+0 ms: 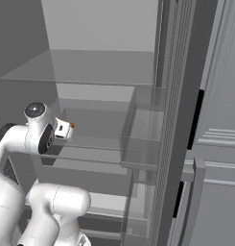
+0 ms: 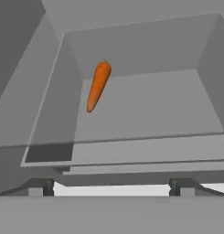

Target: Place one carrot and one fish in each tupperware on the nearby counter, to pack two identical lunches.

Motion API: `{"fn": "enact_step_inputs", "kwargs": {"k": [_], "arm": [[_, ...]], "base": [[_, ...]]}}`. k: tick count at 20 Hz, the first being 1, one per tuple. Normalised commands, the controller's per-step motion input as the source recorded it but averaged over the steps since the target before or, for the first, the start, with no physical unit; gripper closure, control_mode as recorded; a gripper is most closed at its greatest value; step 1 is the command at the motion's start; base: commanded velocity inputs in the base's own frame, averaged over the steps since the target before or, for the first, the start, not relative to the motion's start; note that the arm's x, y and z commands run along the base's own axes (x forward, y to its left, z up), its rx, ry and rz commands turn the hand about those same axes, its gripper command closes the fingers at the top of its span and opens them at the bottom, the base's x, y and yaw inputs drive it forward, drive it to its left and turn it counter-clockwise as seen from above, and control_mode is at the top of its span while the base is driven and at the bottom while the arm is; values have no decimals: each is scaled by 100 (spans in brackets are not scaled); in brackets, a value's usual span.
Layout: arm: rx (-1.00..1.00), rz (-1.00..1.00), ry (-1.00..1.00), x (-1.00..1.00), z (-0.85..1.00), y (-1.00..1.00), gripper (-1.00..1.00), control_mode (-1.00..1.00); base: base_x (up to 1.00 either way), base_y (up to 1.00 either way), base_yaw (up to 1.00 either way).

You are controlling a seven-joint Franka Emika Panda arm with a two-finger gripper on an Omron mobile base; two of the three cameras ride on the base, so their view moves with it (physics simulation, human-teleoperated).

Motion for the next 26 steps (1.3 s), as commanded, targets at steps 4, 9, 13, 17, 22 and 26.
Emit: {"fn": "enact_step_inputs", "kwargs": {"k": [4,9,13,17,22,26], "arm": [[-4,0,-2,97,0,1,-100,-100],[-2,0,4,81,-1,31,-100,-100],[-1,0,8,73,-11,40,-100,-100],[0,0,15,56,-40,22,-100,-100],[-2,0,4,48,-40,4,-100,-100],[-5,-2,1,24,-45,-1,-100,-100]], "base": [[0,0,0],[0,0,0],[0,0,0],[0,0,0],[0,0,0],[0,0,0]]}}
